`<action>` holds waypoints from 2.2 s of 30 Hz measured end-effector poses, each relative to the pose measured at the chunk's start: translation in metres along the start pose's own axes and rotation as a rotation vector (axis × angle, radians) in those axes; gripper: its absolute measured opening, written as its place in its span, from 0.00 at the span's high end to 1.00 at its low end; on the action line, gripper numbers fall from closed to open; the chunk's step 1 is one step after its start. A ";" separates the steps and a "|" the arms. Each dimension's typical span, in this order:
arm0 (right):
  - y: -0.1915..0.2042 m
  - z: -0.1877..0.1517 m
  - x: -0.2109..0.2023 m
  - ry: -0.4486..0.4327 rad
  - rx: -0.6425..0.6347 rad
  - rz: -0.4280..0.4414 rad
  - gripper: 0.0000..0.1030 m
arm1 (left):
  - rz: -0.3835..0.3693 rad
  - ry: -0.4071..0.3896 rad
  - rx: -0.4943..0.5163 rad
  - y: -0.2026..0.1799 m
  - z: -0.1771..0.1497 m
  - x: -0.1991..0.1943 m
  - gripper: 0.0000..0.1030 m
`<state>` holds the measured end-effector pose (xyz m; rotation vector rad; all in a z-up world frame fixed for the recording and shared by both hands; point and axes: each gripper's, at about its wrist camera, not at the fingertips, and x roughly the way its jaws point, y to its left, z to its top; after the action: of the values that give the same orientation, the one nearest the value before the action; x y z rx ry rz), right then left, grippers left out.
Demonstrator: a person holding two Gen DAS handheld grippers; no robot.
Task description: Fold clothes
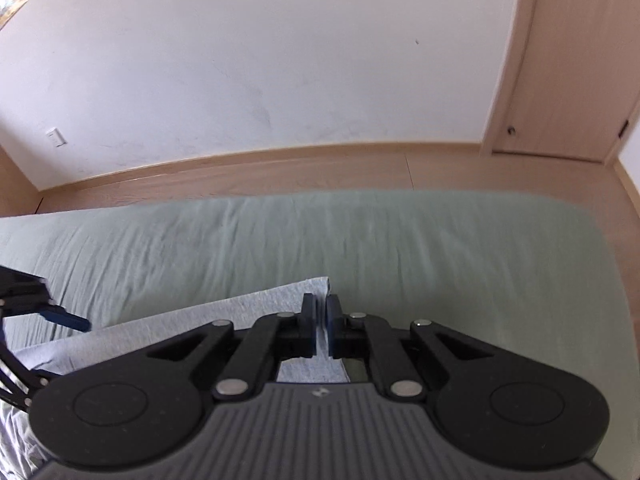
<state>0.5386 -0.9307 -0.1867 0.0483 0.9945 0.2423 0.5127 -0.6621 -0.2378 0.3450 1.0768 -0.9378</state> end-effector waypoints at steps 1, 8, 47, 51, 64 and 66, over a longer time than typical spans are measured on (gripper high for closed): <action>0.001 0.002 0.000 -0.007 -0.008 -0.004 0.95 | 0.000 0.004 0.008 0.000 0.001 0.002 0.39; 0.006 0.013 0.020 -0.025 -0.023 -0.027 0.95 | 0.023 -0.025 -0.005 0.008 0.004 0.002 0.51; 0.017 -0.039 0.062 0.238 0.518 -0.059 0.85 | 0.204 -0.023 -0.049 -0.014 -0.031 -0.059 0.50; 0.013 -0.041 0.062 0.204 0.574 -0.087 0.94 | 0.204 -0.026 -0.049 -0.021 -0.040 -0.065 0.50; 0.079 -0.103 -0.023 0.104 0.461 0.154 0.48 | 0.207 -0.016 -0.139 -0.014 -0.125 -0.123 0.50; 0.106 -0.132 -0.031 0.153 0.414 0.233 0.48 | 0.234 0.007 -0.147 -0.008 -0.152 -0.135 0.50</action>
<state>0.3935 -0.8437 -0.2174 0.5324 1.1797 0.2523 0.3953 -0.5025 -0.1904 0.3441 1.0794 -0.6459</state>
